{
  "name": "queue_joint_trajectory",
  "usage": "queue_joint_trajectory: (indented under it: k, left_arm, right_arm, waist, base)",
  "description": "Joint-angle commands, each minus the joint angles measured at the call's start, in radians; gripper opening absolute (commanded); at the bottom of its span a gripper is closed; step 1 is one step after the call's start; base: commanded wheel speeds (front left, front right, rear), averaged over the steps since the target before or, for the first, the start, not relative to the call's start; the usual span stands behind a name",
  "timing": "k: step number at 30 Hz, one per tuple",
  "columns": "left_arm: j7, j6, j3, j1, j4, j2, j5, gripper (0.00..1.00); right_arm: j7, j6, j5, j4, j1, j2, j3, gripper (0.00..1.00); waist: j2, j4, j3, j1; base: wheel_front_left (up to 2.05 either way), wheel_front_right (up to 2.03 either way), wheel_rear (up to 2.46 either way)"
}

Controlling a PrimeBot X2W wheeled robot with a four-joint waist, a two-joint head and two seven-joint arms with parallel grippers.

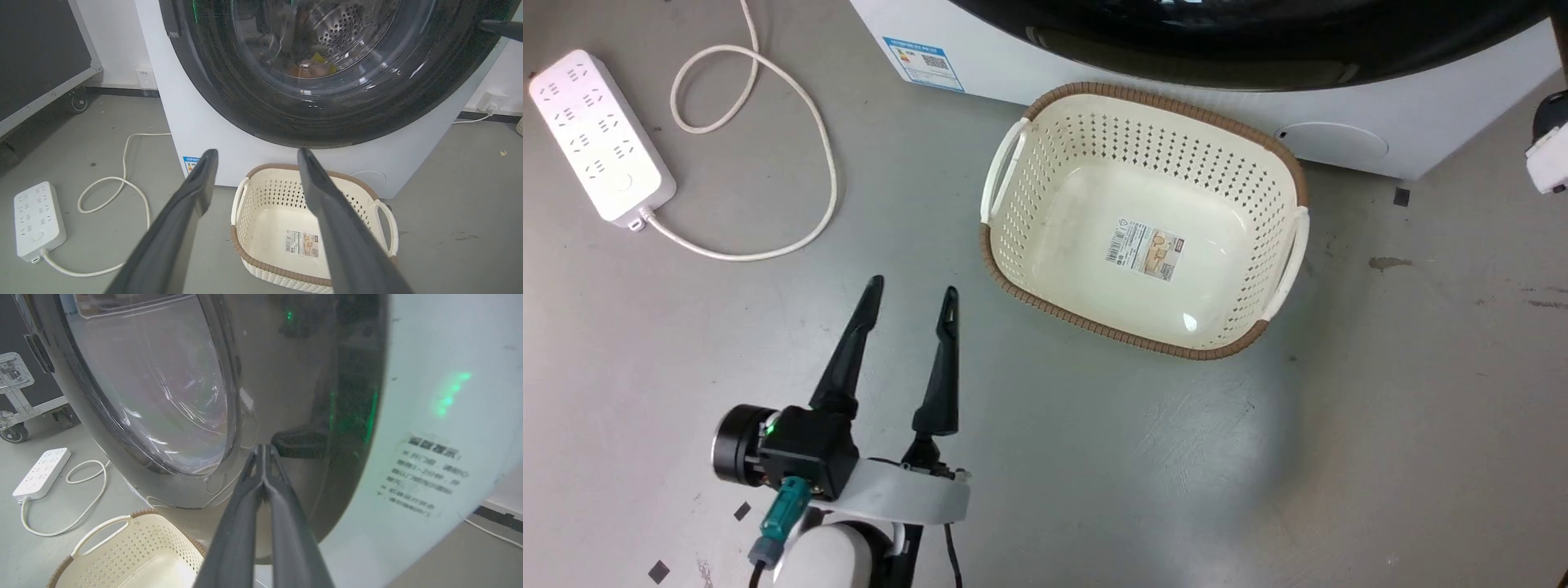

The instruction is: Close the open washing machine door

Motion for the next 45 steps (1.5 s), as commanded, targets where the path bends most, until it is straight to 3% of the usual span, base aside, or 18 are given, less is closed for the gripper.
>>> queue_joint_trajectory:
  k: [1, 10, 11, 12, 22, 28, 38, 45]
  left_arm:
    - [-0.004, 0.009, -0.006, -0.012, 0.0, -0.001, -0.004, 1.0]
    - [-0.004, 0.011, -0.001, -0.001, 0.018, -0.002, -0.008, 1.0]
    - [-0.004, 0.009, 0.002, 0.002, 0.021, -0.002, -0.009, 1.0]
    - [-0.004, 0.008, 0.005, 0.006, 0.025, -0.002, -0.012, 1.0]
    - [-0.004, -0.014, 0.047, 0.065, 0.091, -0.002, -0.019, 1.0]
    - [-0.004, -0.027, 0.078, 0.115, 0.13, -0.002, -0.018, 1.0]
    - [-0.004, -0.036, 0.078, 0.155, 0.187, -0.002, -0.002, 1.0]
    - [-0.004, -0.027, 0.076, 0.168, 0.202, -0.002, 0.007, 1.0]
  right_arm:
    - [-0.01, -0.012, 0.01, 0.029, -0.046, -0.016, -0.024, 0.0]
    - [-0.045, -0.012, 0.021, 0.074, 0.002, 0.005, -0.009, 0.0]
    - [-0.047, -0.012, 0.02, 0.07, 0.024, 0.01, -0.004, 0.34]
    - [-0.049, -0.012, 0.018, 0.063, 0.047, 0.013, -0.002, 1.0]
    - [-0.052, -0.012, -0.025, -0.142, 0.386, 0.103, -0.141, 1.0]
    - [-0.052, -0.012, -0.075, -0.305, 0.623, 0.232, -0.269, 1.0]
    - [-0.052, -0.012, -0.202, -0.509, 0.907, 0.39, -0.361, 1.0]
    - [-0.052, -0.012, -0.238, -0.55, 1.022, 0.443, -0.352, 1.0]
  waist:
    - [0.0, 0.001, -0.001, 0.0]
    - [0.0, -0.01, -0.072, 0.0]
    - [0.0, -0.014, -0.091, 0.0]
    - [0.0, -0.019, -0.11, 0.0]
    - [0.0, -0.089, -0.318, 0.0]
    - [0.0, -0.132, -0.411, 0.0]
    - [0.0, -0.161, -0.472, 0.0]
    - [0.0, -0.168, -0.495, 0.0]
  base:
    - [0.0, 0.0, 0.0]
    - [0.0, 0.0, 0.0]
    - [0.0, 0.0, 0.0]
    - [0.0, 0.0, 0.0]
    - [0.0, 0.0, 0.0]
    - [0.0, 0.0, 0.0]
    - [0.0, 0.0, 0.0]
    - [0.0, 0.0, 0.0]
